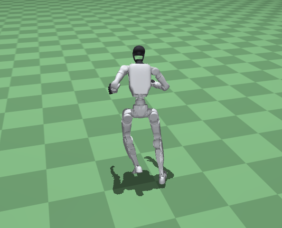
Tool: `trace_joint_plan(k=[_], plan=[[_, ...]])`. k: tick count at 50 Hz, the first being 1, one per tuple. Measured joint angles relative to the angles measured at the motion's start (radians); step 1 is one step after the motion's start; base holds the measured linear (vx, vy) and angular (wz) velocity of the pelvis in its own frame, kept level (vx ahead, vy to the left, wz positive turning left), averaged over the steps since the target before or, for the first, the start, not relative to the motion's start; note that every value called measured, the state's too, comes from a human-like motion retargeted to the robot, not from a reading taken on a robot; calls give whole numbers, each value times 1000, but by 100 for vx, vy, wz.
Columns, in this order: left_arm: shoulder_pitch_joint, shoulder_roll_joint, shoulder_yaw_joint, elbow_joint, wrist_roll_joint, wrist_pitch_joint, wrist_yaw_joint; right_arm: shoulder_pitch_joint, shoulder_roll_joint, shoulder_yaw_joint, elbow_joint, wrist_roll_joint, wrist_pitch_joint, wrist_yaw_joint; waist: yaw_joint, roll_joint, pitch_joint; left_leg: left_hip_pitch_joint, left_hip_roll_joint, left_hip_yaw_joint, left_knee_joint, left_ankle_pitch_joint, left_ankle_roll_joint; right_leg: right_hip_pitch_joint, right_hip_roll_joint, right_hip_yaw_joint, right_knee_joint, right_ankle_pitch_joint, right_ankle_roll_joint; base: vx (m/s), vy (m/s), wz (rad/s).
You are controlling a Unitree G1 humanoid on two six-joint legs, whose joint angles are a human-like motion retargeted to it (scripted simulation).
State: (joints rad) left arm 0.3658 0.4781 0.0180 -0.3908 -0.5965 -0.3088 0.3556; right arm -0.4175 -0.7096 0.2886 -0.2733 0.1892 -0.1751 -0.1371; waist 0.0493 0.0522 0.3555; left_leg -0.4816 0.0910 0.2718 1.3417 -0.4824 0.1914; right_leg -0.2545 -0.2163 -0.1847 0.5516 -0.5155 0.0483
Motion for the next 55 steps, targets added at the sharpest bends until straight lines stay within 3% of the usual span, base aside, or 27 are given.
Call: trace_joint_plan(k=[5,7,10,12,13,17,20,23,27,30,33,35,38,40,42,43,45,48,52,53,55], plan=[[308,86,228,-65,-7,-2,-60,18,21,-86,-225,25,-57,-100,305,-187,-64,-89,-59,204,-540,33,-22,127,-91,102,-232,380,54,116,18,-61],[330,84,274,-67,37,-1,-53,33,7,-100,-269,-80,-54,-118,375,-215,-70,-53,-72,258,-859,68,-72,191,-91,126,-298,525,92,121,32,-36],[282,77,285,-56,106,0,-51,81,9,-82,-315,-187,-58,-119,434,-195,-56,34,-63,288,-1204,90,-173,326,-44,185,-330,654,143,125,35,-1],[190,58,238,-28,109,12,-76,136,43,-41,-305,-110,-66,-80,417,-170,-43,70,-49,265,-1190,138,-186,377,-13,219,-234,642,127,125,33,80],[130,45,203,-6,100,22,-89,167,71,-17,-285,-32,-68,-53,392,-166,-38,78,-50,241,-1123,122,-162,372,-11,214,-137,602,109,123,31,127],[-247,-19,-3,81,91,27,-7,340,215,54,-147,217,-72,-63,255,-204,-5,87,-97,143,-807,-116,-22,195,-79,158,383,381,31,118,22,150],[-608,-45,-131,57,108,10,73,539,272,30,-145,358,-100,-84,111,-197,-20,156,-120,64,-793,-169,-19,13,-55,147,585,224,-3,114,9,157],[-903,-12,-169,7,244,22,49,740,174,-75,-236,489,-92,79,-108,-108,-66,277,-84,-46,-918,-98,-90,-105,-10,25,498,141,-26,118,2,181],[-1135,33,-217,-30,332,-4,109,880,6,-203,-283,507,-92,178,-426,20,-102,414,-13,-160,-1075,131,-188,-167,71,-81,29,200,23,124,-19,183],[-1228,25,-281,-29,283,-29,127,914,-41,-236,-247,490,-52,213,-573,49,-100,543,4,-207,-1172,309,-252,-157,82,-109,-362,229,87,132,-39,122],[-1228,-30,-278,6,220,-8,55,878,-2,-233,-169,419,-5,250,-584,20,-55,702,2,-243,-1170,426,-208,-90,71,-167,-469,234,132,136,-45,19],[-1126,-73,-255,17,167,26,-42,825,35,-202,-101,377,19,267,-537,-12,-48,684,-22,-259,-928,451,-172,-53,54,-147,-373,260,96,137,-44,-68],[-833,-133,-236,48,127,72,-92,628,88,-60,52,337,37,205,-393,19,-64,449,-37,-266,-391,396,-192,-111,99,-50,-88,74,-28,130,-37,-152],[-610,-170,-232,109,148,77,-56,420,141,49,141,255,37,116,-302,32,-27,315,-37,-245,-142,281,-141,-72,135,3,-22,-29,-65,125,-25,-154],[-351,-158,-221,133,93,64,-35,231,214,88,149,158,26,38,-202,6,-39,165,3,-163,1,142,-105,-54,127,42,48,-96,-43,132,-17,-113],[-249,-142,-215,137,60,58,-47,141,252,91,126,128,24,20,-155,-12,-39,96,2,-139,21,57,-49,-3,117,50,-6,-99,-17,133,-14,-85],[-40,-41,-167,95,-34,43,-79,-11,348,74,66,116,19,-7,-27,-83,-63,-30,27,-49,-4,-73,6,63,83,78,-67,-89,20,139,-10,-93],[186,178,-39,14,-117,39,-132,-94,441,67,-69,183,-5,-30,226,-235,-114,-156,84,129,-227,-98,13,150,9,110,-181,21,56,150,-1,-105],[219,365,164,-10,-126,87,-261,-38,407,86,-247,231,-61,-33,523,-427,-112,-185,98,340,-710,-28,-70,293,-75,99,-328,271,118,160,19,-59],[171,380,199,-1,-102,112,-303,5,383,90,-292,244,-65,-2,583,-447,-89,-168,83,332,-797,24,-101,353,-81,85,-353,334,114,167,29,-25],[-5,373,206,40,0,145,-369,122,333,95,-371,286,-71,100,664,-400,7,-75,64,233,-806,84,-141,536,-49,52,-363,446,62,168,29,37]])
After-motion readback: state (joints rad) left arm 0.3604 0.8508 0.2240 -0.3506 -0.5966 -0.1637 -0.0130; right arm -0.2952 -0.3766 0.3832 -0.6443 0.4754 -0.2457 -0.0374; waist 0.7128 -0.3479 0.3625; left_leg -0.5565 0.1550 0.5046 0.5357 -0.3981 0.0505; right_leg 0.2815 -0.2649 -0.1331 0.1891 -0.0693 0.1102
